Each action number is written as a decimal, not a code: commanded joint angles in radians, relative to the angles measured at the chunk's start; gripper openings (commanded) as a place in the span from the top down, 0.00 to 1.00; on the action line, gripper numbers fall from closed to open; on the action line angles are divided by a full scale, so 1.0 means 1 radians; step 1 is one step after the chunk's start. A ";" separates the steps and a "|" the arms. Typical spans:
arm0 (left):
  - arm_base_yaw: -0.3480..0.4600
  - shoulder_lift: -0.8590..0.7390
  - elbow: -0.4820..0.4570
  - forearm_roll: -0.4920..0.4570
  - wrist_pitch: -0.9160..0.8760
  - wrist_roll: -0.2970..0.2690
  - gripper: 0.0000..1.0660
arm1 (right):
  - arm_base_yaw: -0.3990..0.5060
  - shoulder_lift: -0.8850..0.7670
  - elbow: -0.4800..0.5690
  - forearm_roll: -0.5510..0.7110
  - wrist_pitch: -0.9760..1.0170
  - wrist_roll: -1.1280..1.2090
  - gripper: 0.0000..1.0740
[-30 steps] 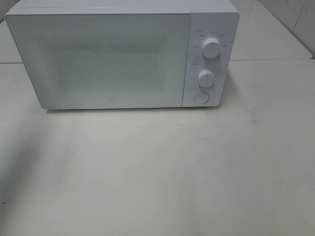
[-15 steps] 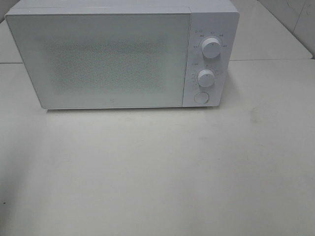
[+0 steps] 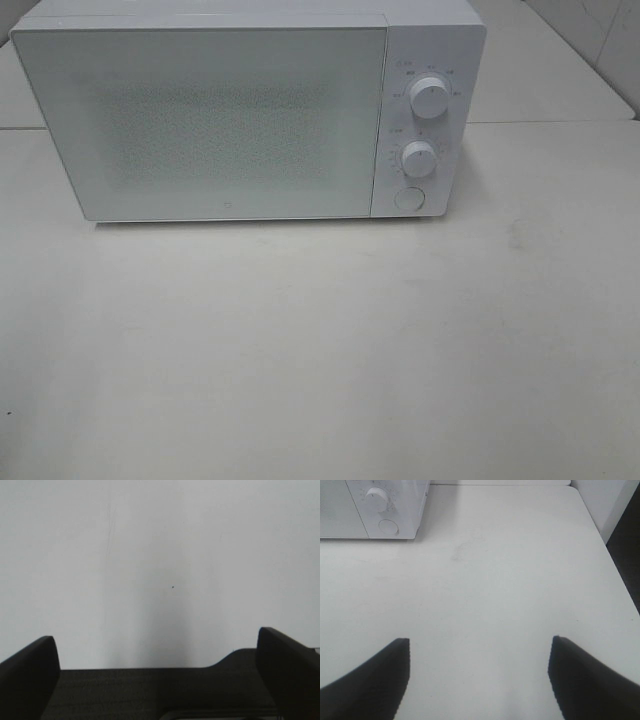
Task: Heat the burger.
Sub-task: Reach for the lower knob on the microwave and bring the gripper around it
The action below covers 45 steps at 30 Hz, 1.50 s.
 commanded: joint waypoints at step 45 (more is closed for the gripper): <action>0.000 -0.430 0.085 -0.016 -0.127 -0.008 0.06 | -0.003 -0.023 0.000 0.000 -0.001 -0.005 0.30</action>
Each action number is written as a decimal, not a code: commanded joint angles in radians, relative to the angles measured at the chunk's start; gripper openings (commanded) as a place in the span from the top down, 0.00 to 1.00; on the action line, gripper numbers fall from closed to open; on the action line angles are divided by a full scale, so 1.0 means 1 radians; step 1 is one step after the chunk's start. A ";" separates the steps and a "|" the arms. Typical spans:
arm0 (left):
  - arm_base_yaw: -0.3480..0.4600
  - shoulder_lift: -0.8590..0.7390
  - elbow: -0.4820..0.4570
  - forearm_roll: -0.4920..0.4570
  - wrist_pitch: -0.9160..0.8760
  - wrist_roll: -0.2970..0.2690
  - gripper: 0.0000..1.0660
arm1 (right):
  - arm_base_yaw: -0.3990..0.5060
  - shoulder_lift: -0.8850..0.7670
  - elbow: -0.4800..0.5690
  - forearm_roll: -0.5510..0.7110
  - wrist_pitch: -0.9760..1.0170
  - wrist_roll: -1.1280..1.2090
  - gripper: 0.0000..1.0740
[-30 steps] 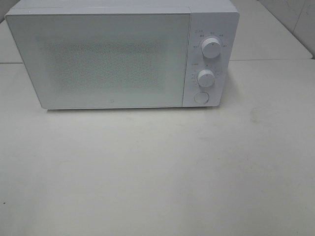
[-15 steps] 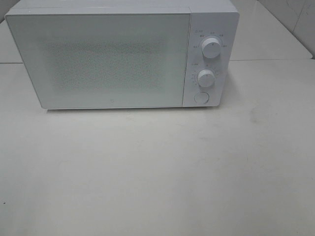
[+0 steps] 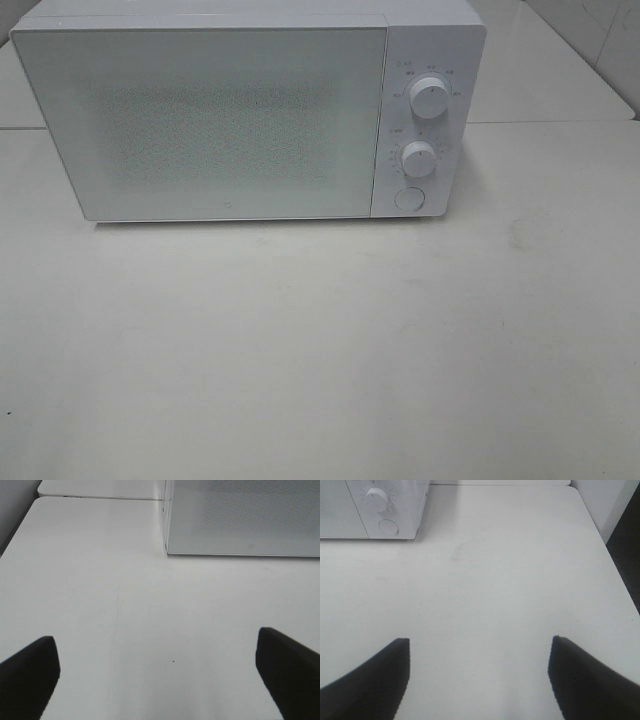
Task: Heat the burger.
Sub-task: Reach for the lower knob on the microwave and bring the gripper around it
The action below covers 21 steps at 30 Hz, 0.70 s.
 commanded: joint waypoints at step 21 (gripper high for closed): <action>0.000 -0.026 0.004 -0.009 -0.015 -0.007 0.06 | -0.003 -0.015 -0.008 0.002 -0.013 0.007 0.30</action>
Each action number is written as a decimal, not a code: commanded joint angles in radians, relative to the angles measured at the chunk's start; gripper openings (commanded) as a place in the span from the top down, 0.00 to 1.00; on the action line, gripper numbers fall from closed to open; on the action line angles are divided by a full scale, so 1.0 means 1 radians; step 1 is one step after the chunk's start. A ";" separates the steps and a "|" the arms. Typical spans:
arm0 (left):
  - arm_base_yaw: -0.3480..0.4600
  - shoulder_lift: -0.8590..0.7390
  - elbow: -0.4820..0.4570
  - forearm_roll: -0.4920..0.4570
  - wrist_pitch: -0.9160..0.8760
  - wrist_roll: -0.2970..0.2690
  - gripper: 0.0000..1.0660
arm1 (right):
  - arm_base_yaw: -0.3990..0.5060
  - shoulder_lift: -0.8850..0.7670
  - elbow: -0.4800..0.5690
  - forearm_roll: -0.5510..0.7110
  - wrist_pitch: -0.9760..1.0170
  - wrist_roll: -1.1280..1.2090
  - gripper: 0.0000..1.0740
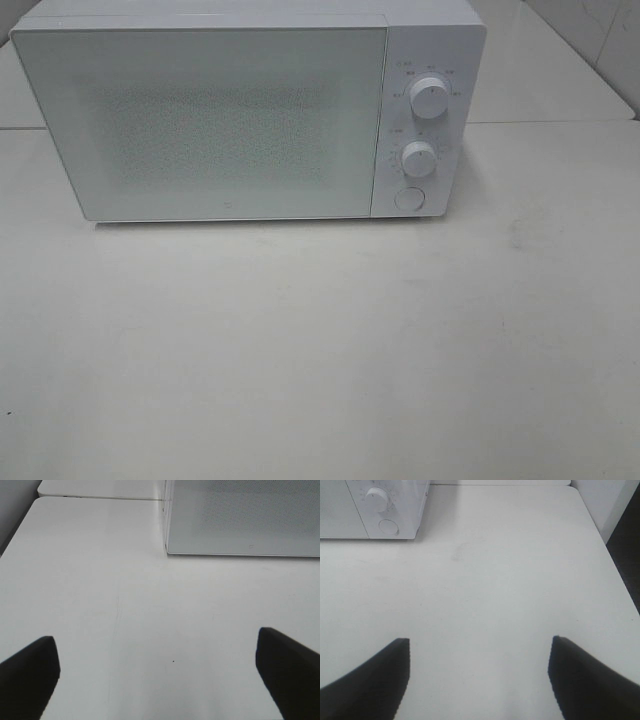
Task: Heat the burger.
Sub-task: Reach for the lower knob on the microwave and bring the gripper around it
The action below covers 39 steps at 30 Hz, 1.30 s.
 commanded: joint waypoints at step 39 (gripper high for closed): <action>0.000 -0.026 0.004 -0.009 -0.015 -0.007 0.06 | -0.003 0.631 -0.023 0.000 -0.651 0.017 0.30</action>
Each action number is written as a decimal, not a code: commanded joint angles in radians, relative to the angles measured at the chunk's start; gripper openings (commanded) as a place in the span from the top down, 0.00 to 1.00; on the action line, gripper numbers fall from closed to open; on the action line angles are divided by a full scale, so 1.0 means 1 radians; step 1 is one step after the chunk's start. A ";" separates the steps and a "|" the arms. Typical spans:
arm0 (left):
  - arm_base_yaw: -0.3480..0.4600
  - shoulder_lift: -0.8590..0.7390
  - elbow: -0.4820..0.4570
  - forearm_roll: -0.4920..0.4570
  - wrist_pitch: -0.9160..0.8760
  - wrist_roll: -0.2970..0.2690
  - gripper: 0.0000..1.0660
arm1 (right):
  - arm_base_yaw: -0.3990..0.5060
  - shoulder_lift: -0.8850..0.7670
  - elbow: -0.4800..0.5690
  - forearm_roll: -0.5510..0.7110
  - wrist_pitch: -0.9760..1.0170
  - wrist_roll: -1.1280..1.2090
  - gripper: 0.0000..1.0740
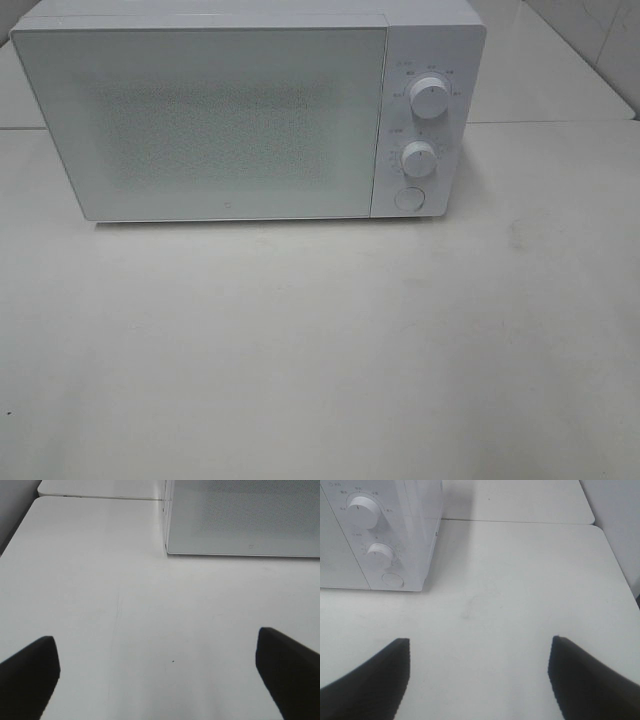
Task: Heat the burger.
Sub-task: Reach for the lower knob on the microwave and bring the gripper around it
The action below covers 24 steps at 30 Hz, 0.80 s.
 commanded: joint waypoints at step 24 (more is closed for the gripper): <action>0.000 -0.026 0.004 -0.009 -0.015 -0.004 0.06 | -0.003 0.468 -0.008 0.001 -0.655 0.033 0.30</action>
